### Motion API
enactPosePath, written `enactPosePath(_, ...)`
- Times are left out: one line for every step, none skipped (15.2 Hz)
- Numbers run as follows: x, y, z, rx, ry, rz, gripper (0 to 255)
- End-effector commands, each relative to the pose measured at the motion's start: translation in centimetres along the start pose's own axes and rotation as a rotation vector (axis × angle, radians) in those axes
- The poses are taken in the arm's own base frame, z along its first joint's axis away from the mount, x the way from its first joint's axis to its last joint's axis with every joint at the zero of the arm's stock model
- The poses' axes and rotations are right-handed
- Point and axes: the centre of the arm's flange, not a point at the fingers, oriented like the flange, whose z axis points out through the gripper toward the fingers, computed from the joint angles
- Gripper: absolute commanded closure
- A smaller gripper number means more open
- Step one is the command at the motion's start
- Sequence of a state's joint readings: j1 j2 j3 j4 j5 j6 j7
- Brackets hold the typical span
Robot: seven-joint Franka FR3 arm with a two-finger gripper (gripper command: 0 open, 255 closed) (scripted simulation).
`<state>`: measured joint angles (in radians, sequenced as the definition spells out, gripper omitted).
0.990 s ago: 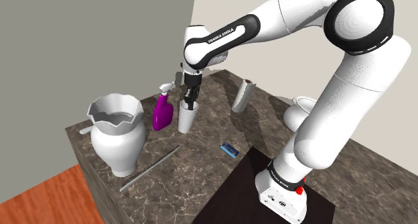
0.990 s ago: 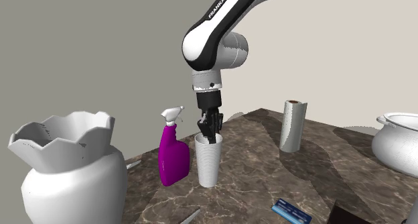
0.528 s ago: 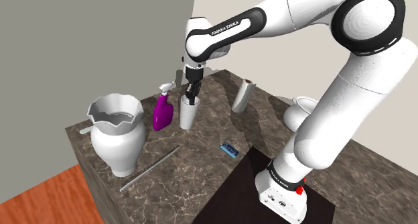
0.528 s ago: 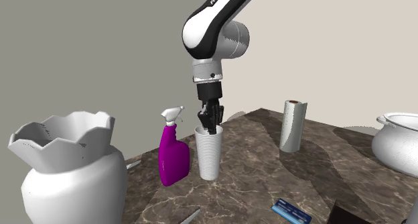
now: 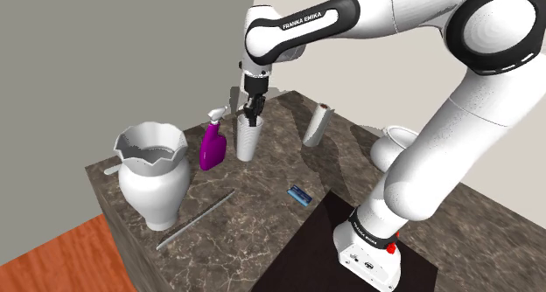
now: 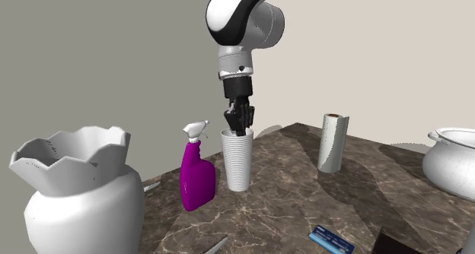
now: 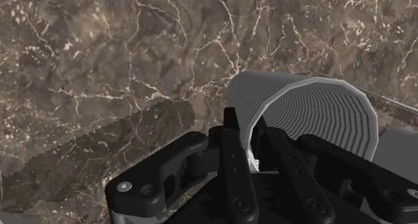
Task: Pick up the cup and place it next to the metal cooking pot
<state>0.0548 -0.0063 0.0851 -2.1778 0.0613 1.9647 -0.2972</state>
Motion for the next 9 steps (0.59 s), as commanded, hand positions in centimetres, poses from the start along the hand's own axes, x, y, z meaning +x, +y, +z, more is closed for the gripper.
enactPosePath(-0.1,-0.2,-1.1,0.0,0.0,0.0,255)
enactPosePath(-0.2,-0.2,-1.6,0.0,0.0,0.0,255)
enactPosePath(-0.3,-0.3,-2.1,0.0,0.0,0.0,255)
enactPosePath(-0.4,-0.3,-2.6,0.0,0.0,0.0,255)
enactPosePath(-0.5,-0.4,-3.1,0.0,0.0,0.0,255)
enactPosePath(-0.6,-0.4,-3.7,0.0,0.0,0.0,255)
enactPosePath(-0.7,-0.5,-4.2,0.0,0.0,0.0,255)
enactPosePath(-0.8,-0.6,-4.7,0.0,0.0,0.0,255)
enactPosePath(-0.9,-0.6,-5.2,0.0,0.0,0.0,255)
